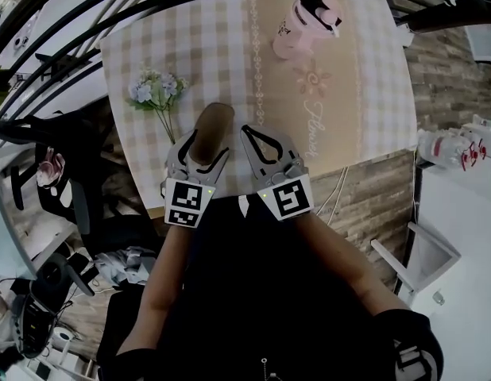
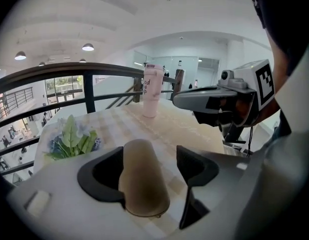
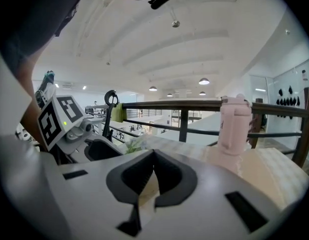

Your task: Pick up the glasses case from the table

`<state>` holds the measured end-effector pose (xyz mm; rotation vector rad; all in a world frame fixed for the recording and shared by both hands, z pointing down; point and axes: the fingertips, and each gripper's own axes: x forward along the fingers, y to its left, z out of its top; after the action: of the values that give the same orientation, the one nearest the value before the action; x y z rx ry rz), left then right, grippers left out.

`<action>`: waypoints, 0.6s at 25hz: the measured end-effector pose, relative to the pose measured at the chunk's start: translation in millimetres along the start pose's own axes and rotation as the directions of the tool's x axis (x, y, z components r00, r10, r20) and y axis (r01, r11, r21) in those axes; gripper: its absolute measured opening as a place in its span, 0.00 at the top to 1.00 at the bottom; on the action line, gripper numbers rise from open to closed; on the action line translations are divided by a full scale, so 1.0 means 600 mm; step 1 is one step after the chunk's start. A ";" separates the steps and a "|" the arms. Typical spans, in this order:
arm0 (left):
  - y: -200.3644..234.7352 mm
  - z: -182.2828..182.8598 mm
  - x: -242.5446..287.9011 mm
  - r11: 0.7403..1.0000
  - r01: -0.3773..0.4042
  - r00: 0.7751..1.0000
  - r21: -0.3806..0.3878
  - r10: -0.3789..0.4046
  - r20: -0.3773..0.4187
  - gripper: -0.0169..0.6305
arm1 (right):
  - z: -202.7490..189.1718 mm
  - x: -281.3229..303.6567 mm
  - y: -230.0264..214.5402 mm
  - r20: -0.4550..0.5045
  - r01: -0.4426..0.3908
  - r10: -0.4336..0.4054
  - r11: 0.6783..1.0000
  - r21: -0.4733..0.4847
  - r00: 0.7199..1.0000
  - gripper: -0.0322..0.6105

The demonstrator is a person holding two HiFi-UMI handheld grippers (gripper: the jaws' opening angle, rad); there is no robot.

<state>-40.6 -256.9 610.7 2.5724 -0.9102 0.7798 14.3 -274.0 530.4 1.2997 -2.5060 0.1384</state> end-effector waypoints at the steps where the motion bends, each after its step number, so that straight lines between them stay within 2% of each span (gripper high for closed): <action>1: 0.002 -0.006 0.005 1.000 -0.008 1.000 -0.003 0.008 -0.019 0.47 | -0.001 0.001 0.000 0.001 -0.009 0.009 1.000 -0.001 1.000 0.94; 6: 0.011 -0.036 0.023 0.998 -0.040 0.993 -0.038 0.036 -0.113 0.41 | -0.012 0.002 0.005 -0.008 -0.040 0.040 0.999 0.001 0.999 0.94; 11: 0.017 -0.061 0.044 0.996 -0.045 0.978 -0.076 0.029 -0.205 0.34 | -0.014 0.005 -0.001 -0.004 -0.045 0.045 0.999 0.011 0.999 0.94; 15: 0.020 -0.073 0.057 0.993 -0.050 0.965 -0.111 0.020 -0.262 0.32 | -0.016 0.005 -0.007 -0.007 -0.043 0.043 0.999 0.021 0.999 0.94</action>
<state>-43.2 -263.3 667.1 2.2909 -0.8916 1.0143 18.4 -276.8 540.2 1.2516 -2.5335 0.1789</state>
